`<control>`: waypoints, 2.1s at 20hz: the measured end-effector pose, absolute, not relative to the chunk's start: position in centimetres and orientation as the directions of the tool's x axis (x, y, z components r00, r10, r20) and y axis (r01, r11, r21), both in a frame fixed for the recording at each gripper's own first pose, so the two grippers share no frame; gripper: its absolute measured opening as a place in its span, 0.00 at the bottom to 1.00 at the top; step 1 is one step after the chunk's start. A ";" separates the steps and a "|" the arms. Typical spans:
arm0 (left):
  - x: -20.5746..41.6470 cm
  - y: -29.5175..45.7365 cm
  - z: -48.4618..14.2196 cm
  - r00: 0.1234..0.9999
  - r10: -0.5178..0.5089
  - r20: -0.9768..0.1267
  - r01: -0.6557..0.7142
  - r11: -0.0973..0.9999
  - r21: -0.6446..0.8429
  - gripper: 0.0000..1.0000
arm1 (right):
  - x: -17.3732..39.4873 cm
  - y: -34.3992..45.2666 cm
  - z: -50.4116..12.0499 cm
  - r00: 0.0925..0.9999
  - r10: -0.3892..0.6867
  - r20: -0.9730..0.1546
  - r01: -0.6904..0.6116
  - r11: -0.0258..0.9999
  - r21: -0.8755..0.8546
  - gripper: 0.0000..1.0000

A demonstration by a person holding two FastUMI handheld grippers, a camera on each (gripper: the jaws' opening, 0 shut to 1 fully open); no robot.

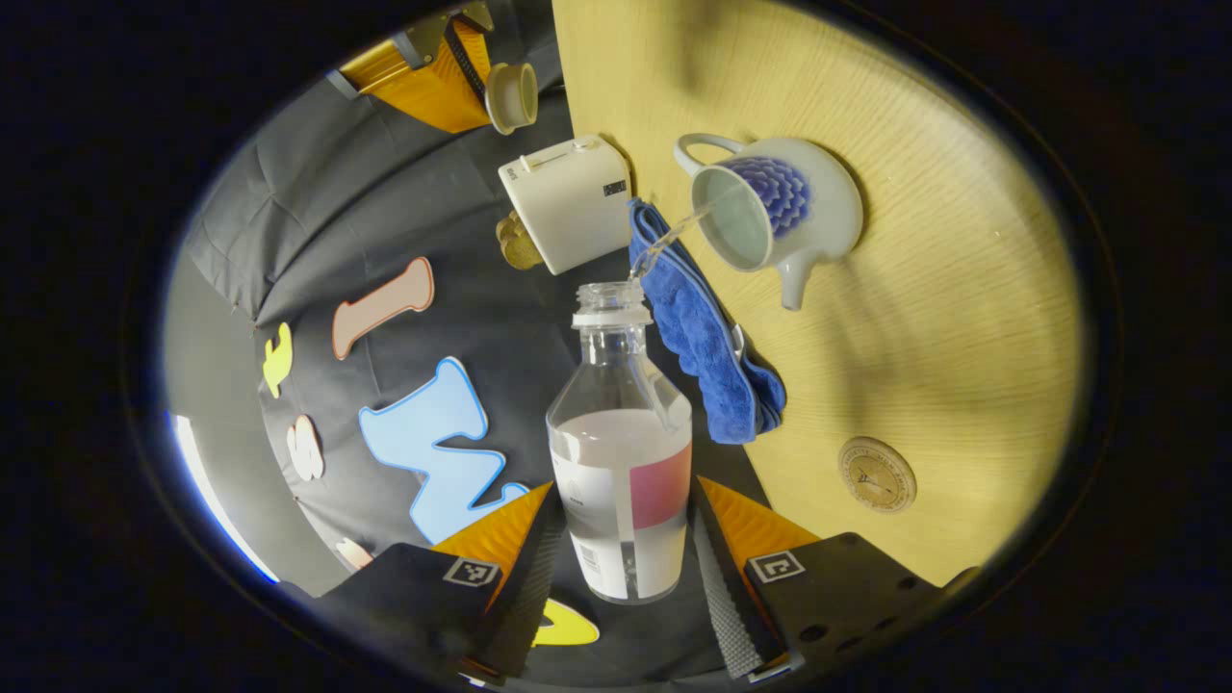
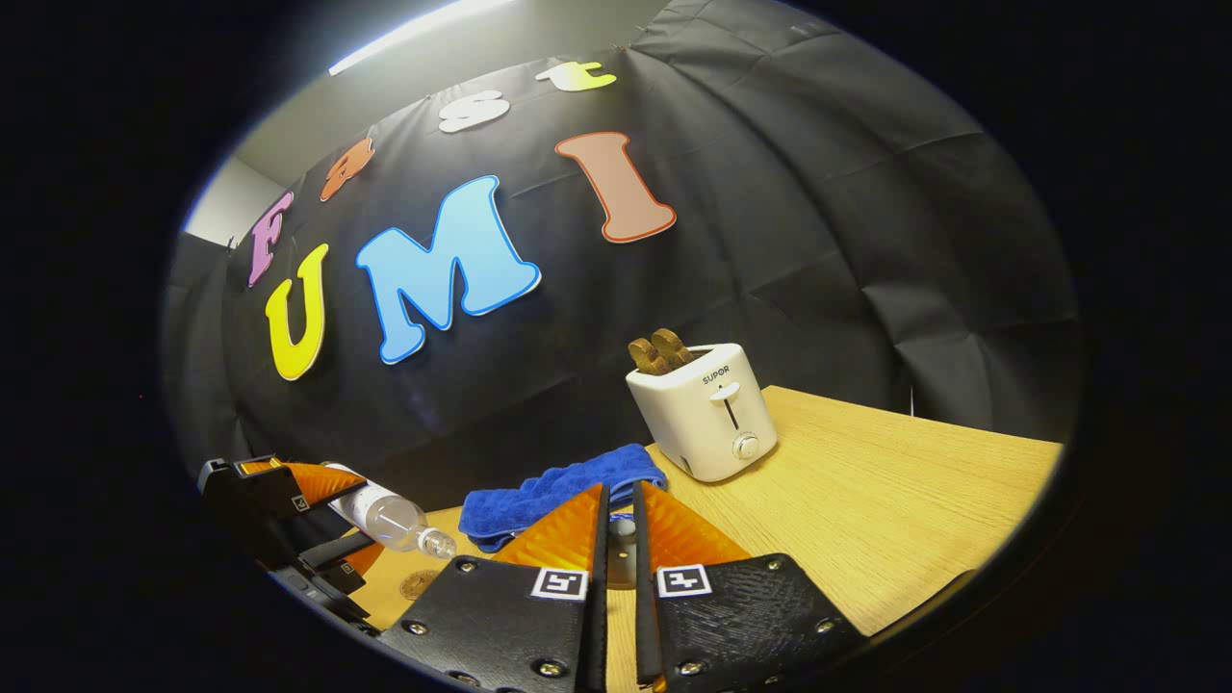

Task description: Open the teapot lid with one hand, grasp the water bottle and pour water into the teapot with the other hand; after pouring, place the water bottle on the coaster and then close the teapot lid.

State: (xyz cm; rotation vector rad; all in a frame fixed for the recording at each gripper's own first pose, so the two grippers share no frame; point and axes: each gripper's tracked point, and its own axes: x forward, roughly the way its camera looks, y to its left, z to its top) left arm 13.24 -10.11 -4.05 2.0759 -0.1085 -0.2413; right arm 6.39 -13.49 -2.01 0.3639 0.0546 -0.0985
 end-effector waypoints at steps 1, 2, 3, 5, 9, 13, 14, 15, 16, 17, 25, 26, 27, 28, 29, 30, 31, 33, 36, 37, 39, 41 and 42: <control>13.3 -10.1 -4.0 0.976 -0.175 -0.127 0.023 -0.499 0.866 0.84 | 6.4 -13.5 -2.1 0.994 -0.087 -0.071 0.106 0.930 0.352 0.12; 13.4 -10.0 -4.0 0.977 -0.173 -0.127 0.024 -0.503 0.864 0.84 | 6.3 -13.5 -2.0 0.994 -0.087 -0.071 0.107 0.930 0.351 0.12; 13.4 -9.8 -3.9 0.977 -0.171 -0.128 0.025 -0.506 0.862 0.84 | 6.3 -13.5 -2.1 0.994 -0.087 -0.073 0.107 0.930 0.352 0.12; 13.4 -9.8 -3.8 0.977 -0.171 -0.128 0.023 -0.511 0.859 0.84 | 6.4 -13.5 -2.0 0.993 -0.087 -0.075 0.109 0.930 0.351 0.12; 13.8 -9.4 -3.6 0.979 -0.162 -0.127 0.023 -0.526 0.850 0.84 | 6.3 -13.5 -2.1 0.993 -0.086 -0.076 0.107 0.930 0.351 0.12; 13.9 -9.3 -3.3 0.979 -0.162 -0.124 0.017 -0.540 0.842 0.84 | 6.3 -13.4 -2.2 0.993 -0.085 -0.080 0.108 0.930 0.352 0.12; 13.9 -9.3 -3.3 0.979 -0.161 -0.122 0.015 -0.544 0.839 0.84 | 6.4 -13.4 -2.2 0.993 -0.085 -0.080 0.108 0.930 0.352 0.12; 13.9 -9.3 -3.2 0.979 -0.161 -0.123 0.015 -0.548 0.837 0.84 | 6.3 -13.5 -2.2 0.993 -0.084 -0.081 0.107 0.930 0.353 0.12; 14.0 -9.3 -3.2 0.979 -0.160 -0.122 0.014 -0.550 0.835 0.84 | 6.3 -13.5 -2.2 0.993 -0.085 -0.081 0.108 0.930 0.352 0.12; 14.0 -9.2 -3.2 0.980 -0.158 -0.122 0.014 -0.554 0.833 0.84 | 6.4 -13.4 -2.3 0.993 -0.083 -0.083 0.107 0.930 0.352 0.12; 13.8 -9.5 -3.1 0.979 -0.156 -0.131 0.014 -0.592 0.806 0.84 | 6.4 -13.4 -2.4 0.993 -0.076 -0.090 0.103 0.929 0.356 0.12; 13.8 -9.6 -3.1 0.979 -0.155 -0.131 0.013 -0.597 0.802 0.84 | 6.4 -13.4 -2.4 0.993 -0.075 -0.092 0.103 0.929 0.356 0.12; 13.7 -9.7 -3.0 0.979 -0.156 -0.132 0.012 -0.603 0.798 0.84 | 6.4 -13.3 -2.4 0.993 -0.073 -0.092 0.101 0.929 0.356 0.12; 13.7 -9.8 -3.0 0.979 -0.156 -0.131 0.009 -0.609 0.793 0.79 | 6.3 -13.3 -2.4 0.993 -0.072 -0.092 0.100 0.929 0.356 0.12; 13.7 -9.8 -2.9 0.979 -0.155 -0.131 0.008 -0.614 0.789 0.84 | 6.4 -13.3 -2.4 0.993 -0.073 -0.091 0.101 0.929 0.355 0.12; 13.7 -9.8 -2.8 0.979 -0.155 -0.131 0.008 -0.617 0.787 0.84 | 6.4 -13.4 -2.4 0.993 -0.072 -0.092 0.101 0.930 0.355 0.12; 13.8 -9.6 -2.7 0.979 -0.154 -0.131 0.007 -0.619 0.785 0.84 | 6.3 -13.4 -2.4 0.993 -0.072 -0.093 0.101 0.929 0.355 0.12; 13.8 -9.7 -2.4 0.980 -0.153 -0.129 0.005 -0.624 0.781 0.84 | 6.4 -13.5 -2.4 0.993 -0.075 -0.094 0.104 0.929 0.355 0.12; 13.6 -10.1 -2.1 0.979 -0.161 -0.124 -0.006 -0.633 0.774 0.84 | 6.4 -13.5 -2.4 0.992 -0.076 -0.097 0.106 0.928 0.358 0.12; 13.5 -10.4 -1.9 0.979 -0.164 -0.123 -0.011 -0.640 0.769 0.84 | 6.4 -13.5 -2.5 0.992 -0.076 -0.097 0.106 0.928 0.358 0.12; 13.5 -10.8 -2.1 0.978 -0.169 -0.122 -0.019 -0.654 0.756 0.84 | 6.4 -13.5 -2.5 0.993 -0.074 -0.096 0.104 0.928 0.359 0.12; 13.4 -11.0 -2.3 0.978 -0.170 -0.124 -0.019 -0.659 0.752 0.84 | 6.3 -13.5 -2.5 0.993 -0.073 -0.094 0.102 0.928 0.360 0.12; 13.4 -11.4 -2.5 0.977 -0.172 -0.127 -0.021 -0.669 0.743 0.84 | 6.3 -13.5 -2.4 0.993 -0.071 -0.090 0.098 0.928 0.360 0.12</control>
